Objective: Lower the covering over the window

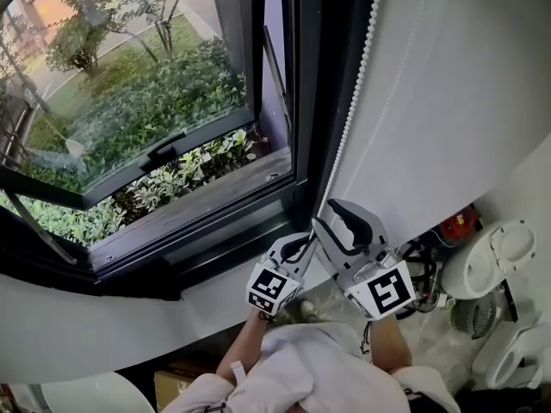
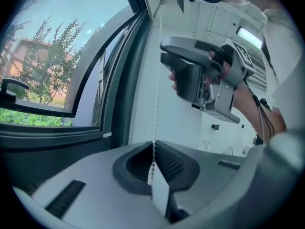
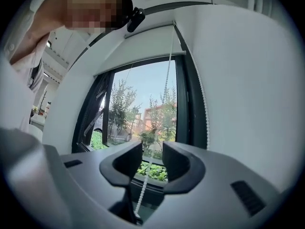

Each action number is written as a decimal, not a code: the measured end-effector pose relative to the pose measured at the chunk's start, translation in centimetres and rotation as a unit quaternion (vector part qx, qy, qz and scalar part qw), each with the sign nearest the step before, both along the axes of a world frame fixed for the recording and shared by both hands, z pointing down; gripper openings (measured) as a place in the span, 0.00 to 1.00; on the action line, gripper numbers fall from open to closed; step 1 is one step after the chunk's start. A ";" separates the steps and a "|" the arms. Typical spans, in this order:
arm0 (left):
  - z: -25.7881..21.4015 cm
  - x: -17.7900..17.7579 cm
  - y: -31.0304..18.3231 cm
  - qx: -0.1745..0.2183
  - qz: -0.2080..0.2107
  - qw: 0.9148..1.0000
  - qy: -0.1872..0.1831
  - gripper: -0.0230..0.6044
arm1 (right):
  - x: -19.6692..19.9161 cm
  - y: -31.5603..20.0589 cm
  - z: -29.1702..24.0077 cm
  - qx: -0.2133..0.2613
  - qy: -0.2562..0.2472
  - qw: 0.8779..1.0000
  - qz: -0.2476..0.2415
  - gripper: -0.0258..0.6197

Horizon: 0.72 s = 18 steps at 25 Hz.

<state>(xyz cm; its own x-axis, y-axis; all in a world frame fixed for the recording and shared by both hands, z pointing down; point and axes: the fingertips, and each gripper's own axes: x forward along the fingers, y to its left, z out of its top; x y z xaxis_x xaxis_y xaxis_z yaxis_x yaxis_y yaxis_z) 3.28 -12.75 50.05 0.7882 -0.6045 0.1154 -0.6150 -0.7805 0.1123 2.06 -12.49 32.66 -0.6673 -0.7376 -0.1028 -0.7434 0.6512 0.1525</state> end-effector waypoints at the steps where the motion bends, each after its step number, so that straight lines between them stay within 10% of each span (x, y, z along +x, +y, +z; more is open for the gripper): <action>1: 0.0 0.1 0.1 0.000 0.001 1.000 0.001 0.07 | -0.2 -0.2 -0.2 0.003 0.002 1.000 -0.001 0.24; 18: 4.1 -0.5 0.9 -0.031 -0.002 0.999 -0.013 0.07 | -1.1 -0.5 4.0 -0.027 -0.016 0.999 0.004 0.05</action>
<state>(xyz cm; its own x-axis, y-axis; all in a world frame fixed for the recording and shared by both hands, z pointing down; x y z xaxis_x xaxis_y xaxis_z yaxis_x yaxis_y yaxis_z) 2.81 -11.81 54.17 0.7824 -0.5982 0.1734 -0.6210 -0.7706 0.1435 0.93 -12.99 36.61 -0.6582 -0.7482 -0.0836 -0.7527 0.6518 0.0930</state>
